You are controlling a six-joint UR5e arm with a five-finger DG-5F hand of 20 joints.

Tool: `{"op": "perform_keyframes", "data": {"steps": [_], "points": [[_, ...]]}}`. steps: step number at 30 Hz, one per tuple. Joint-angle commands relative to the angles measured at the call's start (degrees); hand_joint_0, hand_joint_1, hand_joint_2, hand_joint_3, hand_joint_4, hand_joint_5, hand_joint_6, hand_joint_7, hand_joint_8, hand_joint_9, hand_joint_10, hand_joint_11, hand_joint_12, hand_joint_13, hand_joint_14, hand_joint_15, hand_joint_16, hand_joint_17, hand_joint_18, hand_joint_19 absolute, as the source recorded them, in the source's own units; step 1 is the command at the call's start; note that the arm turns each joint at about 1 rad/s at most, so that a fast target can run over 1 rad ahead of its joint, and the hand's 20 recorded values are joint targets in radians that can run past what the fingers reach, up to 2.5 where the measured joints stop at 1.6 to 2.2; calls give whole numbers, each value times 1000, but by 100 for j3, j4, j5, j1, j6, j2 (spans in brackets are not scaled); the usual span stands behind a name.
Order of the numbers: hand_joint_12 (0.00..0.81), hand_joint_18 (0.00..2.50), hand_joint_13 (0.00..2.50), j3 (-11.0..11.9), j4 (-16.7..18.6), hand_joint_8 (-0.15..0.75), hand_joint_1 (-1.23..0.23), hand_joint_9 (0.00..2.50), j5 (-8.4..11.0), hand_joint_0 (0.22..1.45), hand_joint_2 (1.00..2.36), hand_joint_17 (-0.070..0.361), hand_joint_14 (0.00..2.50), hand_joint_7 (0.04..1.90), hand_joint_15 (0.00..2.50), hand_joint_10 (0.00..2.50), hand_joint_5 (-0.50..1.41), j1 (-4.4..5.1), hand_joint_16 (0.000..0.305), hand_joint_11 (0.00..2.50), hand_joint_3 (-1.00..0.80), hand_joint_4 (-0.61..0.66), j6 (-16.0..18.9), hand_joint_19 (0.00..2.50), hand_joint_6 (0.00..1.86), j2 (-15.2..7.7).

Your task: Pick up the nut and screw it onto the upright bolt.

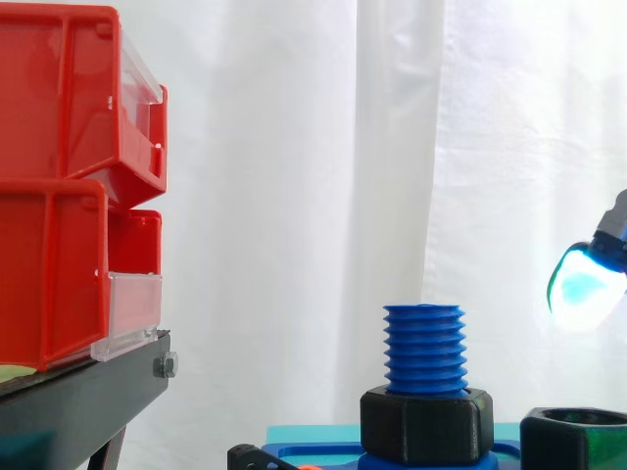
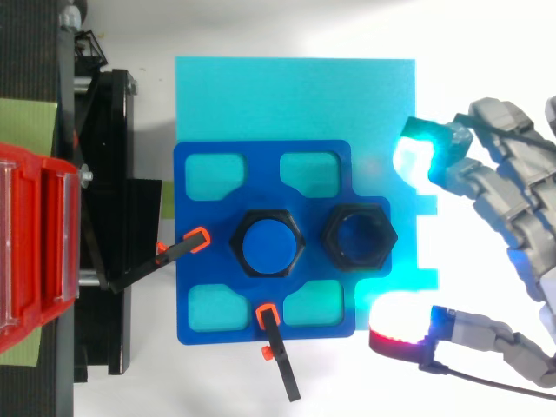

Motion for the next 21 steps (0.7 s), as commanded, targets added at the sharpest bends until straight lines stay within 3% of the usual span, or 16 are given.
{"op": "perform_keyframes", "data": {"steps": [1, 11, 16, 21], "points": [[457, 199, 308, 74, 33, 322, -598, 304, -37, 386, 1000, 145, 0, 676, 0, 0, -243, -32, 64, 0, -500, 269, 17, 0, 501, -82], [456, 202, 310, 91, 16, 322, -590, 308, -99, 387, 1000, 145, 0, 676, 0, 0, -242, -67, 64, 0, -500, 270, 8, 0, 501, -91], [471, 217, 315, 118, 33, 335, -630, 308, -108, 352, 1000, 152, 0, 678, 0, 0, -242, -67, 67, 0, -500, 281, 35, 0, 501, -241], [476, 219, 314, 144, 25, 338, -649, 306, -116, 342, 1000, 154, 0, 680, 0, 0, -243, -23, 68, 0, -500, 284, 131, 0, 501, -258]]}}
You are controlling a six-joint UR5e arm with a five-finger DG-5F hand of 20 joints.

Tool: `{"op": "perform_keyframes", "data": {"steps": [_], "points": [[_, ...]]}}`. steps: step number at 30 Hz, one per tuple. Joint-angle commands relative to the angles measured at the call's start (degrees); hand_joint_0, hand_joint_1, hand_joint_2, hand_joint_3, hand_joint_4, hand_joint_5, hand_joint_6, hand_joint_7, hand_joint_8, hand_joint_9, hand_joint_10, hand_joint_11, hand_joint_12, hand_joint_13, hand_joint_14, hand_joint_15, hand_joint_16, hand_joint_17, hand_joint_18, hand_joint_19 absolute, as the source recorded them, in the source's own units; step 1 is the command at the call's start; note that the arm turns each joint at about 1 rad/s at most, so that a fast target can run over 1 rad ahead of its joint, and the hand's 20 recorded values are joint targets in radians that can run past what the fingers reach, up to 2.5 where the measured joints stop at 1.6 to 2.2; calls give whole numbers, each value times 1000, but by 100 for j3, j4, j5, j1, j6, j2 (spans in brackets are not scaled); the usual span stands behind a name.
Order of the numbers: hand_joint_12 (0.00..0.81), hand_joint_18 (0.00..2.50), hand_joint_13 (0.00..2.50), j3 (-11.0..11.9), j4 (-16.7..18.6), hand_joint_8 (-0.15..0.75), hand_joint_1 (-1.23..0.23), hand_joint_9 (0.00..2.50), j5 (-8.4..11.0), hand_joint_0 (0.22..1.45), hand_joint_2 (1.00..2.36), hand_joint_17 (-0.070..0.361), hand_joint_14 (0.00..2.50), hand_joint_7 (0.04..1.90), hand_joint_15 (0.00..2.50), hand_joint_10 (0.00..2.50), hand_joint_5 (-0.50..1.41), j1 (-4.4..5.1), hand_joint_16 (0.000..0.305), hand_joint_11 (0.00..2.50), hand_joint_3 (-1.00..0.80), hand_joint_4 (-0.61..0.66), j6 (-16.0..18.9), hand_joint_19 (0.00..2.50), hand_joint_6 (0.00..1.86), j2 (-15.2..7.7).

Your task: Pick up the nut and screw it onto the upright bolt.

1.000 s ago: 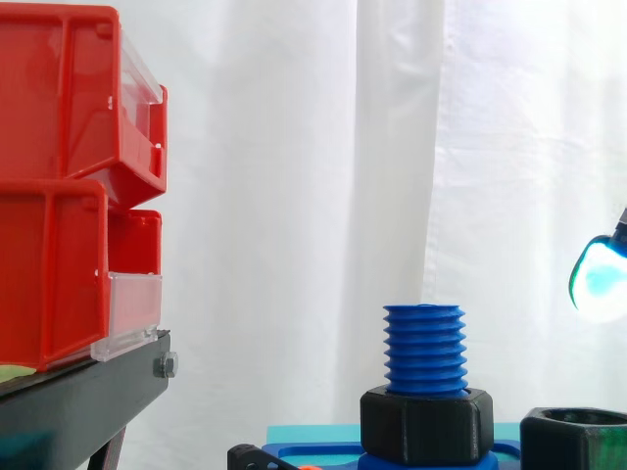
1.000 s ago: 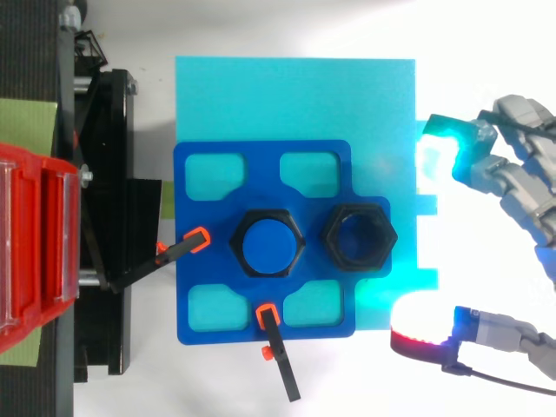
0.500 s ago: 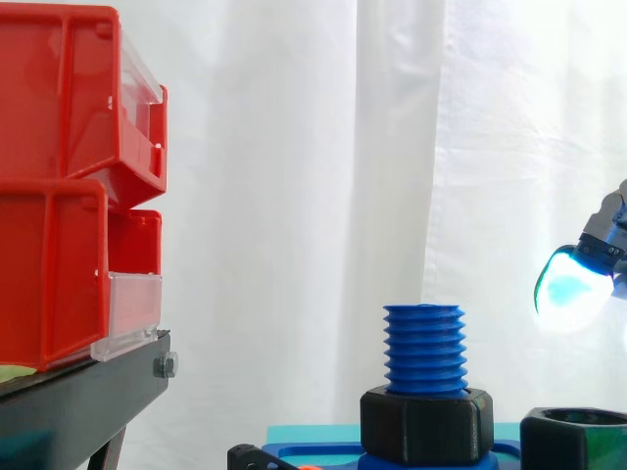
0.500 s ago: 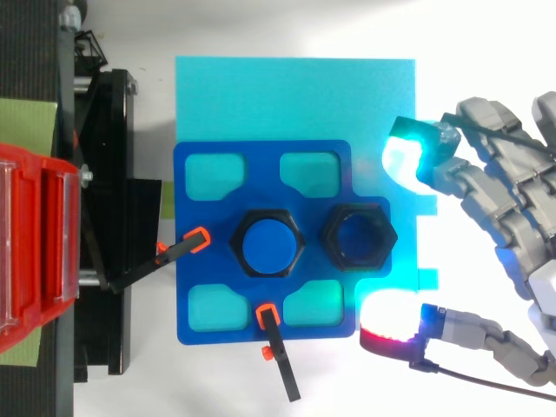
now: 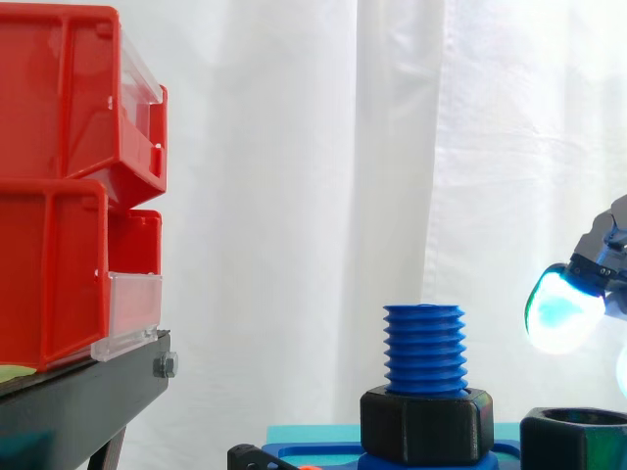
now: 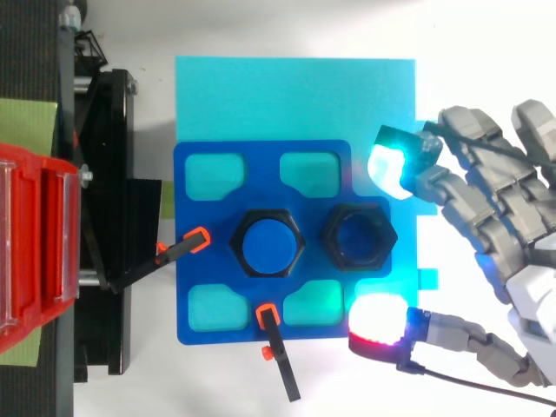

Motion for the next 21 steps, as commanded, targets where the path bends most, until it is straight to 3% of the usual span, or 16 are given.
{"op": "perform_keyframes", "data": {"steps": [1, 21], "points": [[477, 218, 312, 7, -22, 338, -661, 305, -1, 341, 1000, 154, 0, 682, 0, 0, -243, 23, 69, 0, -500, 284, 30, 0, 501, -15], [474, 209, 306, 7, -40, 330, -789, 297, -1, 343, 1000, 153, 0, 689, 0, 0, -245, 41, 68, 0, -500, 286, 57, 0, 502, -24]]}}
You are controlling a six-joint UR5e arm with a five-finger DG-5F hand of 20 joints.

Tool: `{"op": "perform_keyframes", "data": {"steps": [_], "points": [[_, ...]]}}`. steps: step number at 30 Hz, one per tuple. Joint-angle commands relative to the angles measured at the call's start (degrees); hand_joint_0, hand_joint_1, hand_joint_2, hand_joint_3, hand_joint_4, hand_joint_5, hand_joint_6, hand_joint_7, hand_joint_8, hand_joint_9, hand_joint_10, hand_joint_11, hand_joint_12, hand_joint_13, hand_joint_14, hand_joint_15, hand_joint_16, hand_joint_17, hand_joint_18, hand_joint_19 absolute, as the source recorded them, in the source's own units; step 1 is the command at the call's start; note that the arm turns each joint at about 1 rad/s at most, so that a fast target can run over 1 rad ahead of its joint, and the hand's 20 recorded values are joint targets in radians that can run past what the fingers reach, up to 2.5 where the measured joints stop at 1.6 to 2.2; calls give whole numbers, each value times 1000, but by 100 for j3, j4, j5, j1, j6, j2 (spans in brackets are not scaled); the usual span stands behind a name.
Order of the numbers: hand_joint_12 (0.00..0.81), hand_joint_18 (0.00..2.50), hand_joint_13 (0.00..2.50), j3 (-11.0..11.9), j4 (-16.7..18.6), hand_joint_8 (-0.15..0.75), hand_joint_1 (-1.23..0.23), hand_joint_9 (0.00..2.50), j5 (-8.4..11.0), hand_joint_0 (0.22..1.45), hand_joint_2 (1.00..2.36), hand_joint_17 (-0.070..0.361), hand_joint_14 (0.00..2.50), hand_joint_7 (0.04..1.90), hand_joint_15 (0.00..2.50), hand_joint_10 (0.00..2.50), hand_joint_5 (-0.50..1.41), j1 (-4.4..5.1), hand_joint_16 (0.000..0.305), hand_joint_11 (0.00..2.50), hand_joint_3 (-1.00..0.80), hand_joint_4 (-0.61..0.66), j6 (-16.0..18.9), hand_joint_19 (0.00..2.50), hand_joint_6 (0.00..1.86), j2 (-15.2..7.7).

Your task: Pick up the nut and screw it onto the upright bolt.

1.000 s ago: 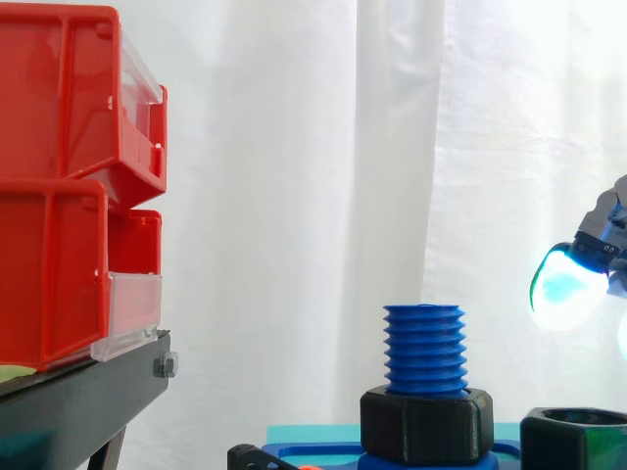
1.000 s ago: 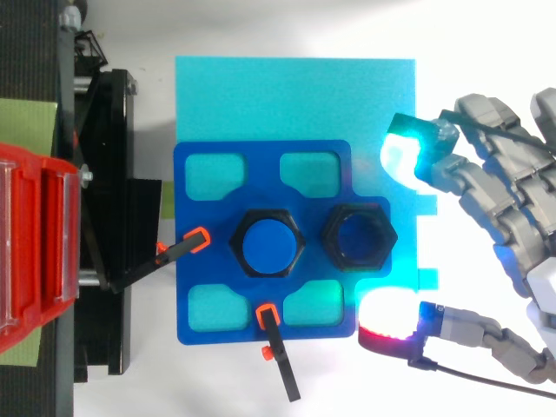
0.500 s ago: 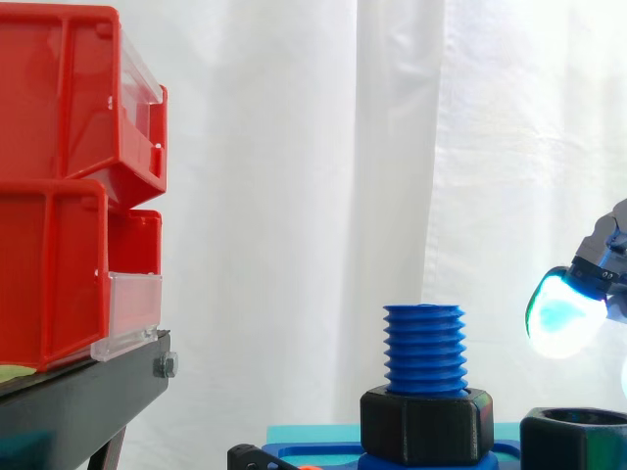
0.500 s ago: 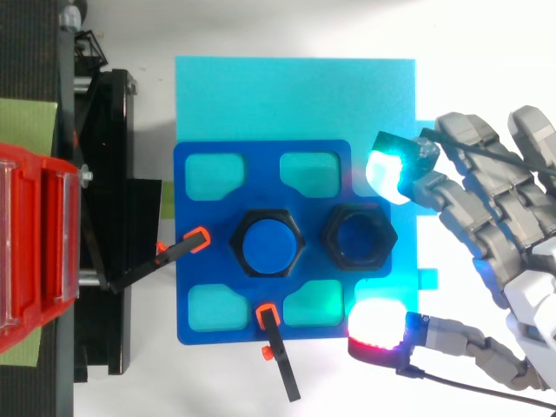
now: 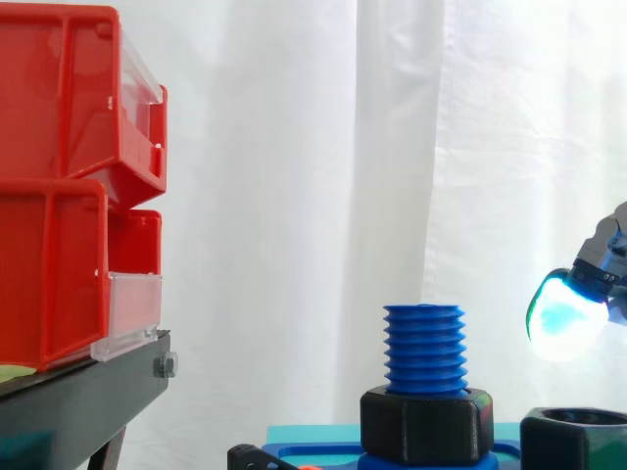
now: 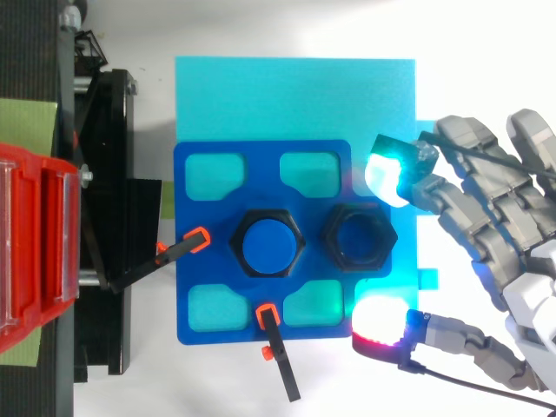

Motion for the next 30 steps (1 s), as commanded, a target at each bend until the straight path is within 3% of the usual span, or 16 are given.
{"op": "perform_keyframes", "data": {"steps": [1, 30], "points": [[473, 209, 306, 0, -5, 330, -792, 296, 0, 343, 1000, 153, 0, 687, 0, 0, -245, 5, 68, 0, -500, 286, 0, 0, 502, -1], [474, 213, 309, 0, 4, 332, -762, 297, 18, 344, 1000, 152, 0, 699, 0, 0, -242, 66, 68, 0, -500, 291, -26, 0, 502, -1]]}}
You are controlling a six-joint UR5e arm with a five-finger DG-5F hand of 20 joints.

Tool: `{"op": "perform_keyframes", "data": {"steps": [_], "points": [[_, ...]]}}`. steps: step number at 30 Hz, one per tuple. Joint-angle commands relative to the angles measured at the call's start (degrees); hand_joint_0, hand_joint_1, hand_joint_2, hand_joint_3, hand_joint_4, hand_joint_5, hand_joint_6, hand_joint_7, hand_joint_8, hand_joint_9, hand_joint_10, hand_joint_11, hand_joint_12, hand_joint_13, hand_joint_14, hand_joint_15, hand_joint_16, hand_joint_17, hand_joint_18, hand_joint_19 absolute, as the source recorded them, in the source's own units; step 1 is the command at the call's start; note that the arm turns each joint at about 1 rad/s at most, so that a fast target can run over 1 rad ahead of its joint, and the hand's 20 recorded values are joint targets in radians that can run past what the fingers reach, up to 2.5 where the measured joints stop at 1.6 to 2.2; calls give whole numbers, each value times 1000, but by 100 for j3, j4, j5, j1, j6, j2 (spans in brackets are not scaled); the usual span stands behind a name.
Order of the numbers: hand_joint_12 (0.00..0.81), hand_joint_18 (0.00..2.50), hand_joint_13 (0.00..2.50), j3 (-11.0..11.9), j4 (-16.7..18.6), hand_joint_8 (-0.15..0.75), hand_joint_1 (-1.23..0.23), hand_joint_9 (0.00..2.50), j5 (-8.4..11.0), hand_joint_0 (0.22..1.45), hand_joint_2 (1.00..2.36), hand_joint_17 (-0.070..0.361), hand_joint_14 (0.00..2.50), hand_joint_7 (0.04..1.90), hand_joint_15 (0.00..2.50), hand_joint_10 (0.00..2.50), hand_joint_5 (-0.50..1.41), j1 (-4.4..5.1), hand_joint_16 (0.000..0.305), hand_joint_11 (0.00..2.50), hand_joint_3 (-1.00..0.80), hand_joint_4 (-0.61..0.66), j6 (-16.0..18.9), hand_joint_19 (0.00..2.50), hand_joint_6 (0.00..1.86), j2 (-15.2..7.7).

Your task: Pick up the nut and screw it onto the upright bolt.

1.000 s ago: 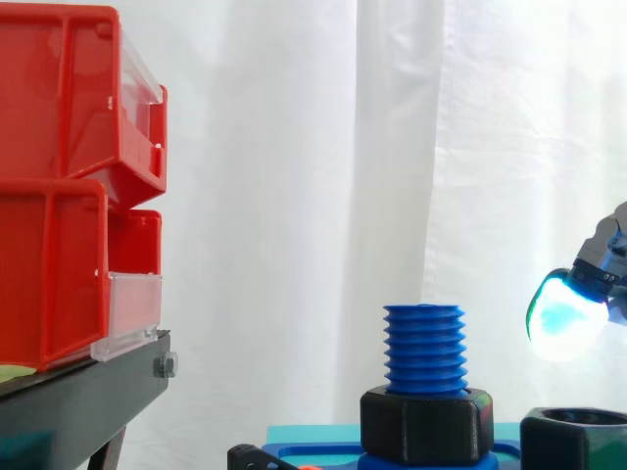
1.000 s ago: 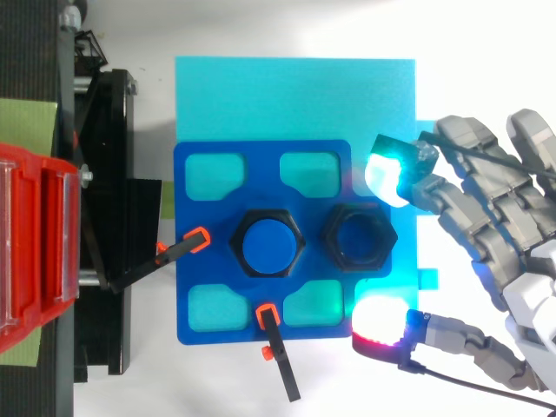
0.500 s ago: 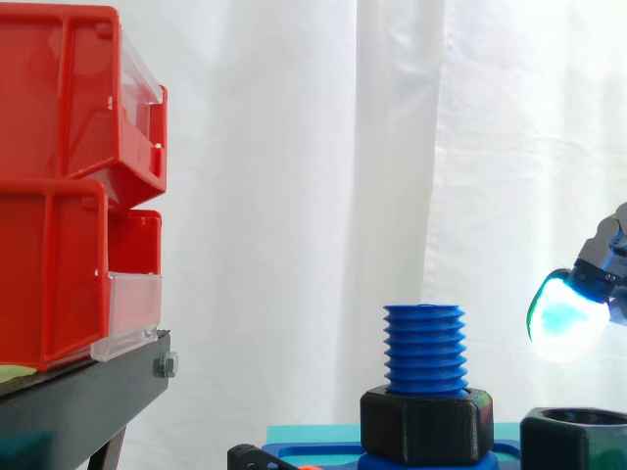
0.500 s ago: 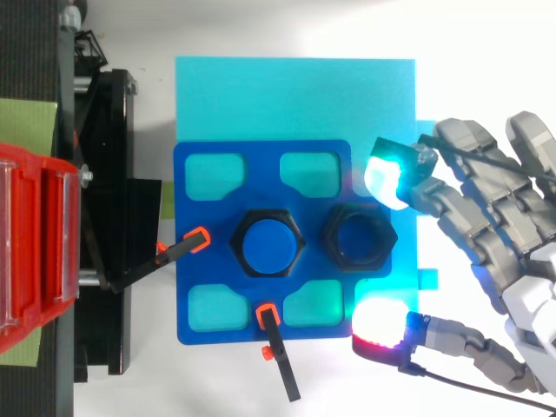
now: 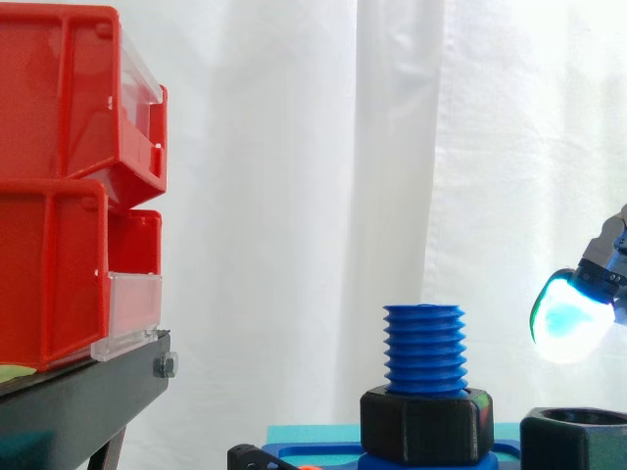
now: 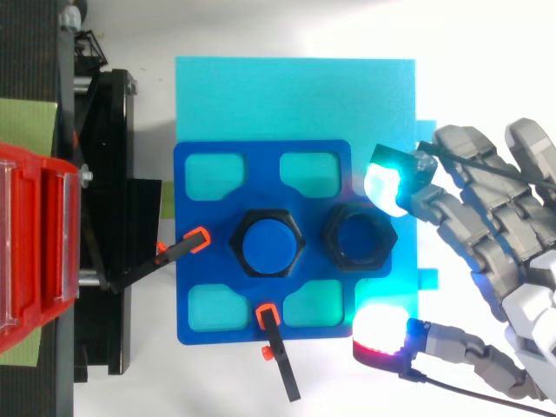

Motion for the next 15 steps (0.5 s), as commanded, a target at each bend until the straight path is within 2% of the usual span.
{"op": "perform_keyframes", "data": {"steps": [1, 8, 15], "points": [[474, 213, 310, 0, 1, 332, -762, 297, 3, 344, 1000, 152, 0, 700, 0, 0, -242, 5, 68, 0, -500, 291, -9, 0, 502, 0], [474, 213, 308, 88, 1, 331, -752, 297, -14, 345, 1000, 152, 0, 696, 0, 0, -242, 5, 68, 0, -500, 291, 70, 0, 502, -176], [473, 216, 310, 132, -113, 331, -744, 297, -32, 348, 1000, 152, 0, 700, 0, 0, -241, -21, 67, 0, -500, 292, 97, 0, 502, -176]]}}
